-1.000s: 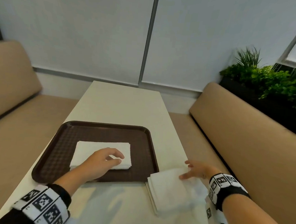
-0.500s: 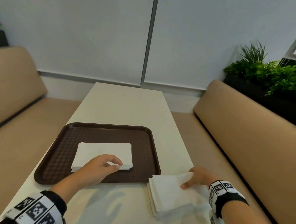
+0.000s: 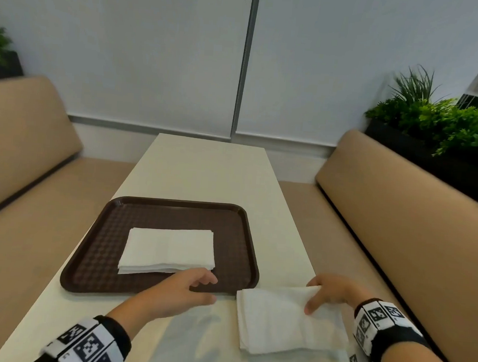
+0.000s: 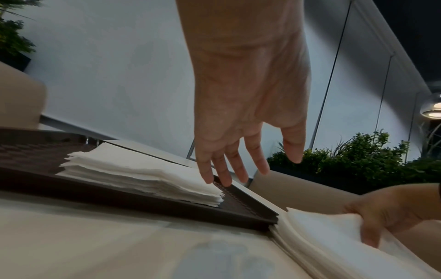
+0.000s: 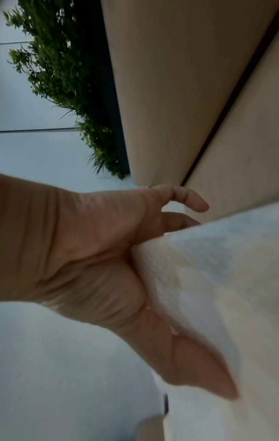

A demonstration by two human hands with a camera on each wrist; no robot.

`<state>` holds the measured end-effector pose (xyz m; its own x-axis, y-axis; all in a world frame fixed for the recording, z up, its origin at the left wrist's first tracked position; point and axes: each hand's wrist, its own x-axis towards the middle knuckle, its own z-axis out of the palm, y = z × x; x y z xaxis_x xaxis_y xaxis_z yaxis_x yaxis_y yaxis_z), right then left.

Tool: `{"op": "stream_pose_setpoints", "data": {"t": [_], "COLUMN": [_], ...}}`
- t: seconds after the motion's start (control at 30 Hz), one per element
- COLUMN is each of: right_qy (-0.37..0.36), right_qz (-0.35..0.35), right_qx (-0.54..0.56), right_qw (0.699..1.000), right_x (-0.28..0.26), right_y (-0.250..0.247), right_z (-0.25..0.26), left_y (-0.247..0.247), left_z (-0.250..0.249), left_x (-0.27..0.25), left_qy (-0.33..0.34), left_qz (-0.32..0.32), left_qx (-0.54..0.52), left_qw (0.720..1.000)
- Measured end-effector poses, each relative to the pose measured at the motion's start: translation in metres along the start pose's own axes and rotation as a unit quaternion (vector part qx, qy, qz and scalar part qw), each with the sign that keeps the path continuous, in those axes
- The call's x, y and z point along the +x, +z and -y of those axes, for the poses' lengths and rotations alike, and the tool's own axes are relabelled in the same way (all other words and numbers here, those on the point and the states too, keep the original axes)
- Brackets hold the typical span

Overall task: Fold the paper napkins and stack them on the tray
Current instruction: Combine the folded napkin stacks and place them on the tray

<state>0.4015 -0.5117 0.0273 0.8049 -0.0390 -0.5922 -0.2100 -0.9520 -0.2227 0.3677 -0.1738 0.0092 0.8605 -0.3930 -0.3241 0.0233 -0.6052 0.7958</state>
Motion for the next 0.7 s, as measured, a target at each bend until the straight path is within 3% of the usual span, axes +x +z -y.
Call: {"op": "stream_pose_setpoints", "data": {"t": [0.13,0.23,0.33,0.47,0.6,0.7], "right_qy": [-0.102,-0.184,-0.249,-0.319,-0.387,-0.402], "right_qz": [-0.027,-0.059,-0.119,-0.162,-0.159,-0.155], "right_qx": [0.02,-0.03,-0.086,-0.082,-0.022,0.036], "right_qw": [0.994,0.981,0.957,0.93,0.908,0.902], "right_x": [-0.036,-0.068,-0.105,-0.143,-0.159,-0.147], "right_y": [-0.015,-0.027,-0.035,-0.038,-0.042,-0.032], "right_z": [0.024,0.059,0.101,0.133,0.148,0.15], "left_y": [0.021,0.039,0.042,0.016,-0.015,-0.028], "left_z": [-0.015,-0.02,-0.019,-0.004,0.013,0.022], "left_x": [-0.013,-0.018,-0.02,-0.033,-0.058,-0.074], "left_qy": [-0.03,-0.029,-0.003,0.08,0.162,0.166], "left_qz": [0.041,0.042,-0.036,-0.156,-0.168,-0.17], "left_qx": [-0.052,-0.099,-0.181,-0.334,-0.342,-0.325], "left_qw": [0.997,0.994,0.983,0.926,0.91,0.915]}}
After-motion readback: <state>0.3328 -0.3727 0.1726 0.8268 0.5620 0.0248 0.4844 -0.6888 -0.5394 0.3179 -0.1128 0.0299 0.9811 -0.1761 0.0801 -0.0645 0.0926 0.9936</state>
